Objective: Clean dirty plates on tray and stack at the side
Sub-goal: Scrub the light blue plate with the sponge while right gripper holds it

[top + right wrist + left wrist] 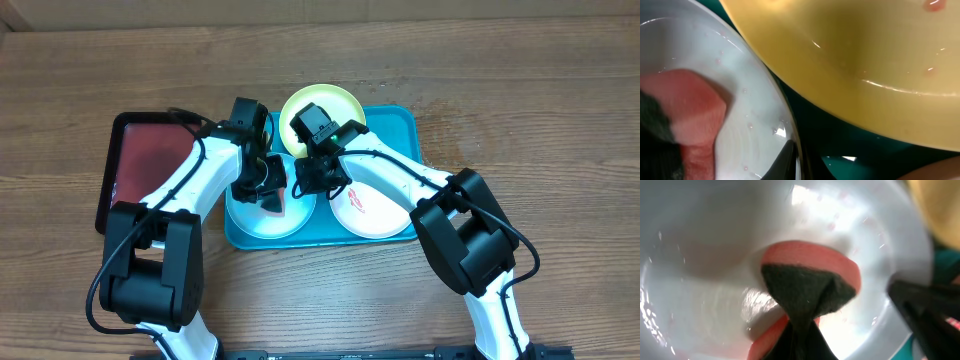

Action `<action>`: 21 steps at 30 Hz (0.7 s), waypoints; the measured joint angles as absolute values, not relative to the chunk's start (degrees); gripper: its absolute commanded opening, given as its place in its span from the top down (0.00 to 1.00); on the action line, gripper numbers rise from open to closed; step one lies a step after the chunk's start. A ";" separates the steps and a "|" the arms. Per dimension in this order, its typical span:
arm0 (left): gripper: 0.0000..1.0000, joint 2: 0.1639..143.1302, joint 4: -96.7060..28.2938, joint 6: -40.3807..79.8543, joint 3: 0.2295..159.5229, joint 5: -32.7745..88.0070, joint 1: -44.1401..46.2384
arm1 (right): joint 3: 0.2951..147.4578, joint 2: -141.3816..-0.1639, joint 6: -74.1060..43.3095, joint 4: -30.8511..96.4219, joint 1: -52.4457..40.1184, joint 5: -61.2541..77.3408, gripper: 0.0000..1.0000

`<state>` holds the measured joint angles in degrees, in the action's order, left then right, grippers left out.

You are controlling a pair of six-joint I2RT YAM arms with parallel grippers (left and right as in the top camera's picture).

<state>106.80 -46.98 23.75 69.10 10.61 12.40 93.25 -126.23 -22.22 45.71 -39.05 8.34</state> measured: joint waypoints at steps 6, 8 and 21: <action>0.96 106.80 -48.27 24.18 67.40 2.68 12.45 | 93.25 -126.23 -22.31 45.63 -39.03 8.58 0.96; 0.96 106.78 -48.49 25.12 67.40 -1.23 12.67 | 93.25 -126.23 -22.28 45.67 -39.03 8.60 0.96; 0.96 106.94 -46.48 26.70 74.06 -5.17 10.98 | 93.25 -126.23 -22.31 45.65 -39.03 8.60 0.96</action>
